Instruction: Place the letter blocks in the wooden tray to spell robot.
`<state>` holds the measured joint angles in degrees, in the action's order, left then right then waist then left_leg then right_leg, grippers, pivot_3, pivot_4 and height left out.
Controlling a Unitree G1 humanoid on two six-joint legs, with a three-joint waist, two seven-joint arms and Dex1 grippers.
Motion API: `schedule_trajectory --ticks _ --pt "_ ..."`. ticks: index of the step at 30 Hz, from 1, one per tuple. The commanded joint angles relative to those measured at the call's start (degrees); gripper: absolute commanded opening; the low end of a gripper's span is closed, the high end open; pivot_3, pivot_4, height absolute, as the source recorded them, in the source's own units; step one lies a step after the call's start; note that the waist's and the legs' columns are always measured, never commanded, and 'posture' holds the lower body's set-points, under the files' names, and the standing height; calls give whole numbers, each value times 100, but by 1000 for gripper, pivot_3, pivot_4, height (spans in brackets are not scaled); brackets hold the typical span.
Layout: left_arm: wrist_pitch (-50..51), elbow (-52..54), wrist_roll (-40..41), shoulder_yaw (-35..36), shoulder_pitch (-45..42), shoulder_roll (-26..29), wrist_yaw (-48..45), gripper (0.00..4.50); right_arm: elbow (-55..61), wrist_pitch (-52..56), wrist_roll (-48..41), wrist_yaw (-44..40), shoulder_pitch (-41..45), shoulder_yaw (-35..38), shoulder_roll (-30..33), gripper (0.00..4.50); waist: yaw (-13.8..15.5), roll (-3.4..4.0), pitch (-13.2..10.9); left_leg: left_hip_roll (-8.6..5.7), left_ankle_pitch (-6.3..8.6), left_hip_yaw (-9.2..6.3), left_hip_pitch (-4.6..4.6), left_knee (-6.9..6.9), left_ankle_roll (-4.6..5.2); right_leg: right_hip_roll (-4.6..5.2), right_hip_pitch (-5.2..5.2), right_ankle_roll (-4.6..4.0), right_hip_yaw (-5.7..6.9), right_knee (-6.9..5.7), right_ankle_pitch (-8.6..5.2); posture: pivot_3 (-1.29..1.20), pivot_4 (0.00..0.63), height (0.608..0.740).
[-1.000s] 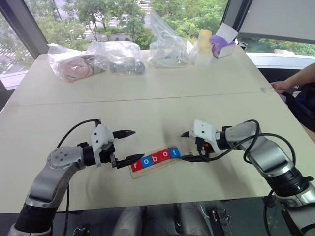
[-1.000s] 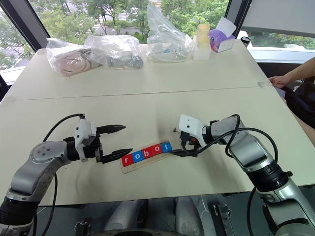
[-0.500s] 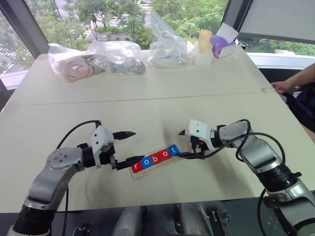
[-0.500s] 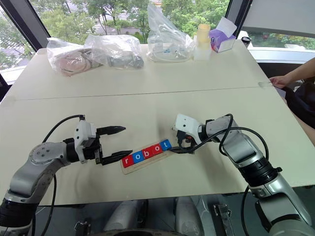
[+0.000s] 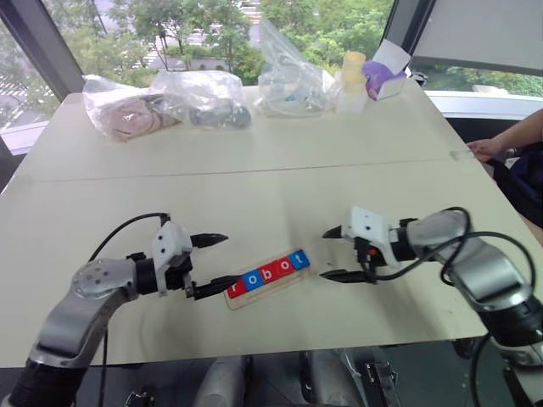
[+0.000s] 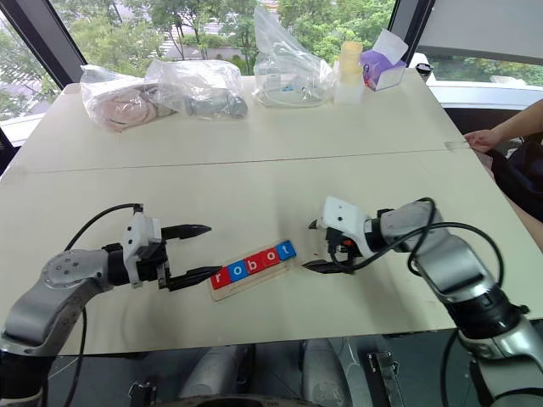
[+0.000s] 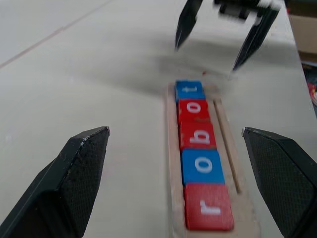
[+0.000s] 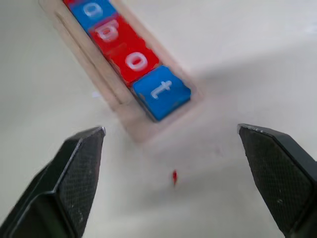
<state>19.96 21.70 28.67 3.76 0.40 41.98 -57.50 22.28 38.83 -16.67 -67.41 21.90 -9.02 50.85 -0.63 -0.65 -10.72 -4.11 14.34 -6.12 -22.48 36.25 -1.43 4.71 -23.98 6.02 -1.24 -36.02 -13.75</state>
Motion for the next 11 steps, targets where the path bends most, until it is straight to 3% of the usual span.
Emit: schedule_trajectory --ticks 1,11 --pt "98 334 98 237 158 250 -85 4500 452 43 -409 -192 -189 400 243 4431 3 0 0 1 0 -1 0 0 0 0 1 -1 0 0 -1 0 150 740" --pt "301 546 368 621 417 511 -153 4500 731 118 -867 -169 -409 769 607 4431 8 -1 0 0 0 2 0 1 0 4 3 -18 0 2 -10 0 150 740"
